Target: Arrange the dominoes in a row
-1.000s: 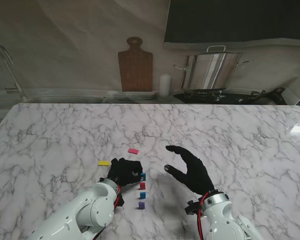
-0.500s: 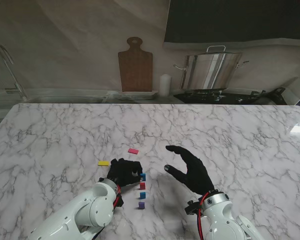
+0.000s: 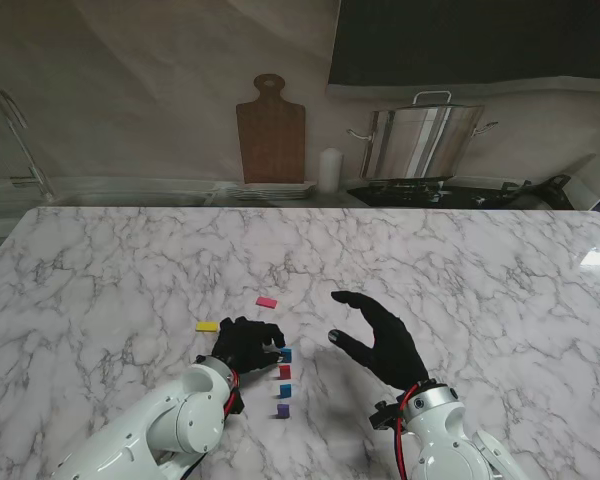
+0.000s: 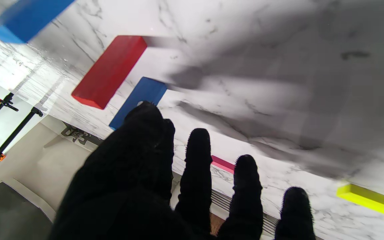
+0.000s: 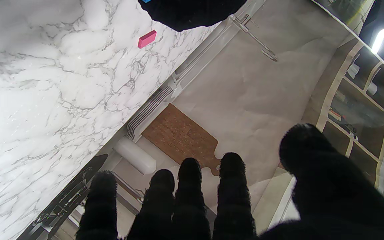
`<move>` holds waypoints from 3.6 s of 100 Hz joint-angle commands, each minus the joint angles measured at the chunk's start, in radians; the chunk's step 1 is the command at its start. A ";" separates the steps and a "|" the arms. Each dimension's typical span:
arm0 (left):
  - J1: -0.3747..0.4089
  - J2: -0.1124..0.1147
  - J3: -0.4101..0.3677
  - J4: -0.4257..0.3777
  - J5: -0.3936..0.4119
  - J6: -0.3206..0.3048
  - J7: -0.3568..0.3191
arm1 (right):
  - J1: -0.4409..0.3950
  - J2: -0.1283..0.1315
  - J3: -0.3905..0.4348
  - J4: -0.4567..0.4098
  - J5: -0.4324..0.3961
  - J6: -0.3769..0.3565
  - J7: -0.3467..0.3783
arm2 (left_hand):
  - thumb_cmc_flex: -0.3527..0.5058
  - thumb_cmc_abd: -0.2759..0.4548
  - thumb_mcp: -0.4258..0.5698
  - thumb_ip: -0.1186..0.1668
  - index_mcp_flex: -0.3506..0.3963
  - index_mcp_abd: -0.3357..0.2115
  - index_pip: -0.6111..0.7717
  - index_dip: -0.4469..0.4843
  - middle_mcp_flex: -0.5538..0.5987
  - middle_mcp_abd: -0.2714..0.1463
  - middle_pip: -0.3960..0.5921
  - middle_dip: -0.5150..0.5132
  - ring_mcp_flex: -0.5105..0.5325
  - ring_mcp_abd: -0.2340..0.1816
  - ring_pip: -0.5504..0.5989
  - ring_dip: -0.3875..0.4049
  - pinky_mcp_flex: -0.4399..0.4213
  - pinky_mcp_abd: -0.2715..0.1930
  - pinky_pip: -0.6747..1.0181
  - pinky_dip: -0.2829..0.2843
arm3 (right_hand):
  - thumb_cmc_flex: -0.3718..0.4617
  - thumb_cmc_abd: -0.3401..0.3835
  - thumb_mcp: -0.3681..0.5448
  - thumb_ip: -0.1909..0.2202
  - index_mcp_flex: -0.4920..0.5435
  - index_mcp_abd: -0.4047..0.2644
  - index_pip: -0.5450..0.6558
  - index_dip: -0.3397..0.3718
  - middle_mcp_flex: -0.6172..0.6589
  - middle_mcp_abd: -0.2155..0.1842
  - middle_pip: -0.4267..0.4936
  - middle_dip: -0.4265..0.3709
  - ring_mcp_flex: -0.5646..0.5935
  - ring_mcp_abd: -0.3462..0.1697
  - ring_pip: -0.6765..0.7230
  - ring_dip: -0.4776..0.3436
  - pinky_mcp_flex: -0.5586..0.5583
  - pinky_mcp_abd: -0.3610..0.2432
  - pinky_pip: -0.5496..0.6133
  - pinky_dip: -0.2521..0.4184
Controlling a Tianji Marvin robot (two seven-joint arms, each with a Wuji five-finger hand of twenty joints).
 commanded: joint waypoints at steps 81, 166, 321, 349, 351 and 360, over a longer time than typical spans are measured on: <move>-0.015 0.035 -0.074 -0.017 0.094 -0.036 -0.113 | -0.003 0.000 -0.003 0.000 -0.003 0.006 0.003 | -0.097 0.061 0.111 0.036 -0.070 0.028 -0.224 -0.095 -0.117 0.037 -0.196 -0.277 -0.034 0.041 -0.224 -0.162 -0.017 -0.017 -0.071 0.002 | 0.028 0.009 0.027 0.021 -0.019 -0.008 0.011 0.013 -0.011 -0.004 0.015 0.006 0.014 -0.017 -0.004 -0.010 0.003 -0.002 0.008 0.012; -0.363 0.019 0.143 0.295 0.115 -0.110 -0.096 | -0.008 -0.003 0.026 -0.006 0.026 0.018 0.007 | -0.108 0.083 0.072 0.035 -0.191 -0.013 -0.378 -0.172 -0.277 0.034 -0.271 -0.344 -0.053 0.038 -0.325 -0.247 -0.003 -0.013 -0.125 -0.055 | 0.029 0.009 0.027 0.021 -0.018 -0.008 0.012 0.014 -0.011 -0.004 0.015 0.006 0.017 -0.017 -0.003 -0.010 0.003 -0.002 0.009 0.012; -0.505 0.021 0.330 0.424 0.121 -0.186 -0.138 | -0.010 -0.004 0.034 -0.012 0.034 0.025 0.011 | -0.040 -0.084 0.346 0.002 -0.319 -0.033 -0.006 0.168 -0.074 -0.219 -0.137 -0.334 0.022 -0.028 -0.262 -0.262 0.007 -0.016 0.038 -0.100 | 0.029 0.009 0.028 0.021 -0.019 -0.009 0.013 0.013 -0.010 -0.004 0.016 0.006 0.022 -0.014 -0.002 -0.009 0.004 -0.001 0.008 0.012; -0.498 0.026 0.326 0.418 0.138 -0.189 -0.139 | -0.011 -0.004 0.033 -0.013 0.033 0.025 0.011 | -0.073 -0.099 0.352 0.000 -0.340 -0.023 0.074 0.244 -0.057 -0.228 0.038 -0.164 0.014 -0.032 -0.190 -0.210 0.008 -0.018 0.107 -0.192 | 0.030 0.009 0.029 0.021 -0.019 -0.008 0.013 0.013 -0.010 -0.005 0.016 0.006 0.023 -0.014 -0.002 -0.009 0.004 -0.002 0.008 0.012; -0.498 0.026 0.326 0.419 0.137 -0.189 -0.137 | -0.011 -0.004 0.032 -0.013 0.033 0.025 0.011 | -0.070 -0.103 0.347 -0.006 -0.340 -0.023 0.080 0.252 -0.051 -0.229 0.046 -0.143 0.015 -0.034 -0.187 -0.207 0.008 -0.018 0.111 -0.193 | 0.030 0.008 0.029 0.021 -0.018 -0.008 0.013 0.013 -0.010 -0.004 0.016 0.006 0.023 -0.014 -0.002 -0.009 0.004 -0.001 0.008 0.012; -0.496 0.025 0.326 0.422 0.135 -0.191 -0.132 | -0.011 -0.003 0.032 -0.013 0.033 0.025 0.011 | -0.057 -0.125 0.324 -0.037 -0.340 -0.016 0.081 0.264 -0.009 -0.231 0.037 -0.058 0.025 -0.035 -0.179 -0.203 0.007 -0.017 0.119 -0.200 | 0.030 0.008 0.029 0.021 -0.019 -0.008 0.013 0.013 -0.010 -0.003 0.016 0.006 0.023 -0.015 -0.002 -0.009 0.005 0.000 0.008 0.012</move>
